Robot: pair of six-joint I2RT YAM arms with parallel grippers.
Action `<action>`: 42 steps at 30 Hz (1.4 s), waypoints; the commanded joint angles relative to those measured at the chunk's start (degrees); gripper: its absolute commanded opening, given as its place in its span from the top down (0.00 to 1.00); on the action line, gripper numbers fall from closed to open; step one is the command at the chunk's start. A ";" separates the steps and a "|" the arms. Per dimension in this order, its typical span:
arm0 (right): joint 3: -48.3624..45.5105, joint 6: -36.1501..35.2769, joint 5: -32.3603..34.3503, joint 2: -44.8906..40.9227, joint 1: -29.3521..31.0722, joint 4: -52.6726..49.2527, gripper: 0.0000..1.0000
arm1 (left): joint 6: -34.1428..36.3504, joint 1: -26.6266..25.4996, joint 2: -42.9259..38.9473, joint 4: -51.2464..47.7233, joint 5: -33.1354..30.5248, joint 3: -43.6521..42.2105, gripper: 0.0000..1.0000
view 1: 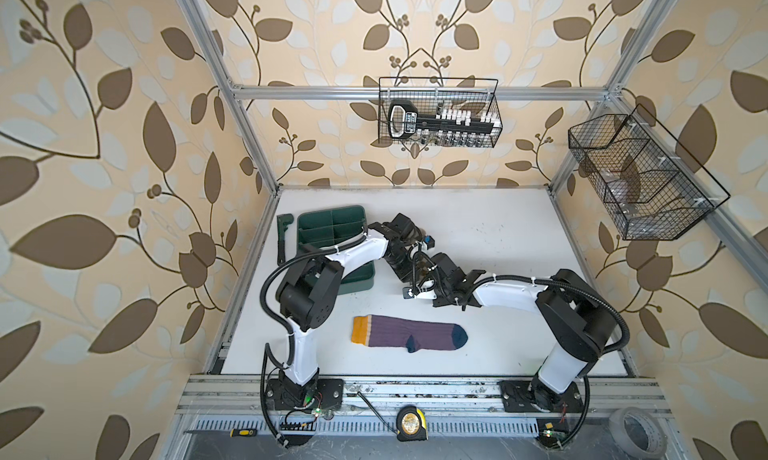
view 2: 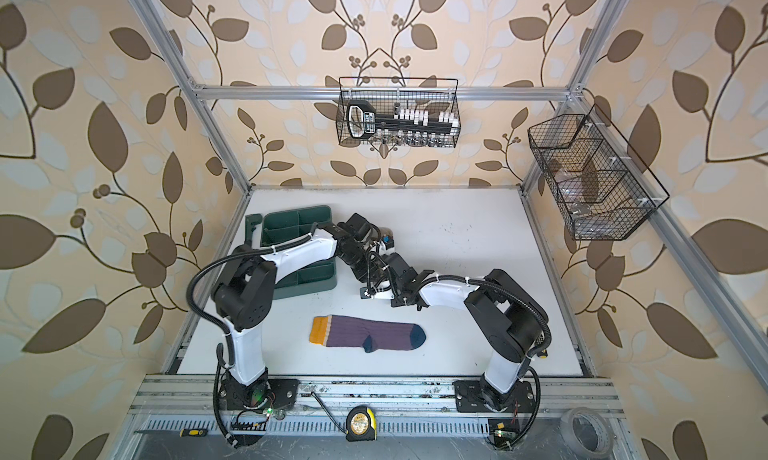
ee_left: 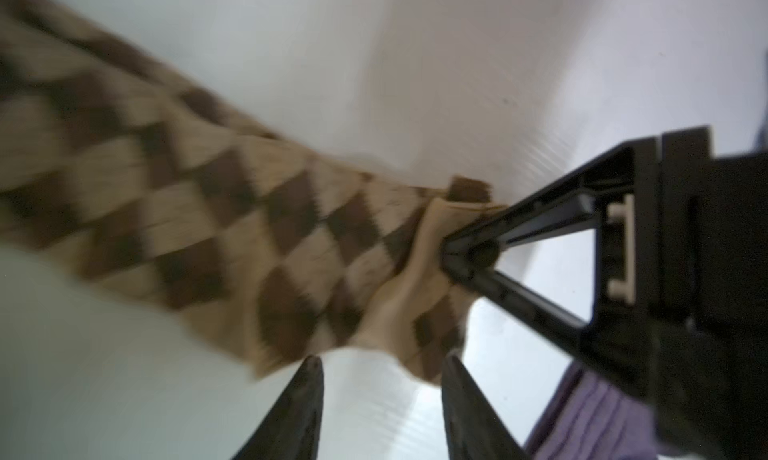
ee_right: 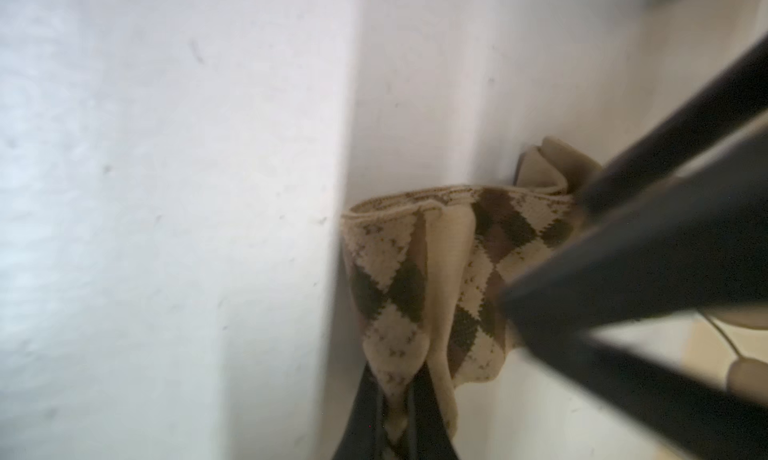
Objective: Roll the socks
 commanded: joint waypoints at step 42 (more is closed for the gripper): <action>13.12 15.73 -22.99 9.98 -6.16 -24.48 0.75 | 26.89 -27.75 -24.35 38.90 -41.18 -40.51 0.49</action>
